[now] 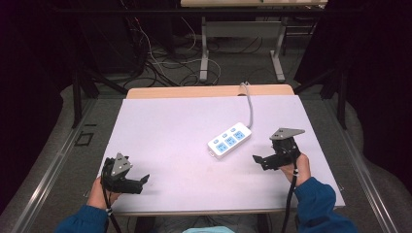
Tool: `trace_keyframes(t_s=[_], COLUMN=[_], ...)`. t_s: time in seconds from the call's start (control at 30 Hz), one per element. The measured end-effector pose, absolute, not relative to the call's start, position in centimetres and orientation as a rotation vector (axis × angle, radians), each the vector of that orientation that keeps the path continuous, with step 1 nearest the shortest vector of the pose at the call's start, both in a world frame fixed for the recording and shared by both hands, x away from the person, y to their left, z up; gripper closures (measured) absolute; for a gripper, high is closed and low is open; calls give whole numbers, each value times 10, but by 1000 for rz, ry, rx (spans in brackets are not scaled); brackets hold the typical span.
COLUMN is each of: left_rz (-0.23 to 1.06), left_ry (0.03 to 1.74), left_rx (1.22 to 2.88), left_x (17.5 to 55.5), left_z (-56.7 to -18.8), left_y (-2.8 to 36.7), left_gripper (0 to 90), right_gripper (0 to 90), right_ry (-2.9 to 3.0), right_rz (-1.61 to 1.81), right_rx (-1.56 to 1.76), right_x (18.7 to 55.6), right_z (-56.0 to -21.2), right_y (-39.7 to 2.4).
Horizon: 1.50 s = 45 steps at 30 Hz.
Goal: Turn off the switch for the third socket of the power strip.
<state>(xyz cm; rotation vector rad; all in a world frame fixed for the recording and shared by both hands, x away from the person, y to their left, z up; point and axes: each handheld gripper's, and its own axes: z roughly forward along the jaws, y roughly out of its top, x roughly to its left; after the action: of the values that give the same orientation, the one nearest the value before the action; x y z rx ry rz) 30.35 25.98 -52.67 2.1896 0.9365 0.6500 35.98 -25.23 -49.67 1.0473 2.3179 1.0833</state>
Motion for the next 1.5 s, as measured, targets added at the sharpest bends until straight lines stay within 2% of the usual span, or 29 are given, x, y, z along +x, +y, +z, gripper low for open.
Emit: trace_keyframes(t_s=[1.5], left_rz=[635], left_ry=[938], left_rx=[2200], left_x=[304], left_z=[-527], left_y=[260], left_gripper=[16], right_gripper=[1], right_ry=[2311], right_rz=[1067], right_rx=[1122], right_x=[327], right_z=[-519], right_y=[-279])
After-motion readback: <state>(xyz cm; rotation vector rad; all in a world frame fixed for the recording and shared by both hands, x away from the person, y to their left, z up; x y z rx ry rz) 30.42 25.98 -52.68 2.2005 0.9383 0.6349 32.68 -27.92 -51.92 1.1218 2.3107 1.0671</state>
